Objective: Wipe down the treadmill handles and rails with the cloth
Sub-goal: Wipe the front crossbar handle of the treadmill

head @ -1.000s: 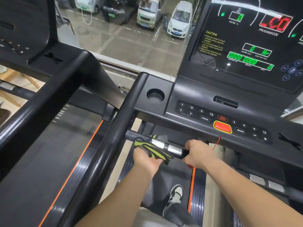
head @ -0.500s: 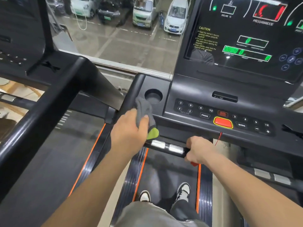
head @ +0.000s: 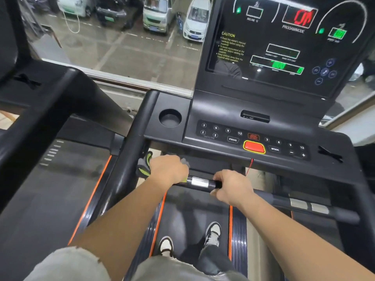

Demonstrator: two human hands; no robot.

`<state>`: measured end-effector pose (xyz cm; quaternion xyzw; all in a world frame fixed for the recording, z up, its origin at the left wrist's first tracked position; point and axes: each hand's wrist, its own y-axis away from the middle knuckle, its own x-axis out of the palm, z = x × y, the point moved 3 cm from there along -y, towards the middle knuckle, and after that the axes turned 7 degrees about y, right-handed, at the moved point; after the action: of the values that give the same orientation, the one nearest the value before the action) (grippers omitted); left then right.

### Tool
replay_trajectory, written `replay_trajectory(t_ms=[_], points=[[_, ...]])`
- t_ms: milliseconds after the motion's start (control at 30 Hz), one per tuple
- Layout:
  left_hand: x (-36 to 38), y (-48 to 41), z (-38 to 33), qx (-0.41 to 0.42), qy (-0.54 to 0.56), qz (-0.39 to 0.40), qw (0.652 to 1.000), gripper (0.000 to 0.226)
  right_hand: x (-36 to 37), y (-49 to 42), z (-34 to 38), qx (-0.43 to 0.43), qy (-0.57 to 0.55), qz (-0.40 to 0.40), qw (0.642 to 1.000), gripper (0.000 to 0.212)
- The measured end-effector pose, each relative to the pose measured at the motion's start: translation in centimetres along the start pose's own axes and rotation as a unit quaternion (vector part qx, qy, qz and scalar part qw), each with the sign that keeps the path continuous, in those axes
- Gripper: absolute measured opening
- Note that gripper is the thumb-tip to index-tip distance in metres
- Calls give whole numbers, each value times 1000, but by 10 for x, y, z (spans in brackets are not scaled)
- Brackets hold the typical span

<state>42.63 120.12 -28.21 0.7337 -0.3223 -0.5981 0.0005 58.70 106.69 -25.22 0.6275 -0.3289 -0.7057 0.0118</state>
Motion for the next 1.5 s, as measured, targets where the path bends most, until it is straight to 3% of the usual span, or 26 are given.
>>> replay_trajectory(t_ms=[100, 167, 300, 400, 467, 500, 567, 600, 667, 733, 800, 867, 1000, 1167, 1233, 1300, 1367, 1433, 1500], points=[[27, 49, -4, 110, 19, -197, 974, 28, 8, 8, -3, -23, -4, -49, 999, 43], [56, 79, -13, 190, 86, -247, 946, 37, 17, 14, -5, -46, 0, -81, 996, 45], [87, 96, -41, 260, 48, -202, 943, 56, 25, 30, -19, -79, -100, -127, 984, 60], [65, 72, -63, 248, 31, -173, 953, 51, 17, 39, -53, -50, -132, -196, 970, 64], [46, 45, -84, 178, -4, -115, 977, 38, 11, 39, -83, 2, -100, -150, 984, 73], [37, 29, -95, 120, 6, -36, 992, 39, 9, 37, -97, 21, -79, -108, 991, 77], [31, 3, -117, 64, 43, 104, 992, 51, 8, 31, -116, 35, -52, -35, 997, 75], [32, -3, -124, 51, 56, 133, 988, 54, 8, 28, -120, 32, -47, -13, 998, 69], [40, 2, -135, 63, 38, 98, 992, 44, 11, 24, -125, 17, -37, 11, 999, 53], [53, 32, -137, 120, 13, -42, 992, 31, 14, 20, -125, -3, -7, 14, 1000, 43], [75, 75, -133, 212, 7, -119, 970, 39, 12, 16, -126, -31, 25, -8, 999, 41], [91, 91, -124, 246, 6, -155, 957, 50, 11, 11, -129, -50, 32, -16, 998, 44], [72, 56, -138, 192, -46, -113, 974, 35, 6, 4, -133, -67, 31, -5, 997, 47], [51, 3, -161, 31, 12, 91, 995, 35, 8, 3, -137, -27, -25, 5, 999, 44], [55, 8, -162, 31, 22, 42, 998, 31, 9, 4, -137, -20, -41, 13, 999, 42], [67, 36, -154, 87, 18, -105, 991, 24, 9, 5, -137, -20, -46, 12, 999, 42], [93, 73, -138, 174, 33, -197, 964, 27, 10, 5, -137, -22, -48, 2, 999, 44], [110, 92, -119, 226, 31, -224, 948, 48, 10, 5, -136, -24, -48, -5, 999, 46], [108, 88, -110, 238, 14, -222, 945, 52, 10, 4, -135, -23, -46, -7, 999, 46]])
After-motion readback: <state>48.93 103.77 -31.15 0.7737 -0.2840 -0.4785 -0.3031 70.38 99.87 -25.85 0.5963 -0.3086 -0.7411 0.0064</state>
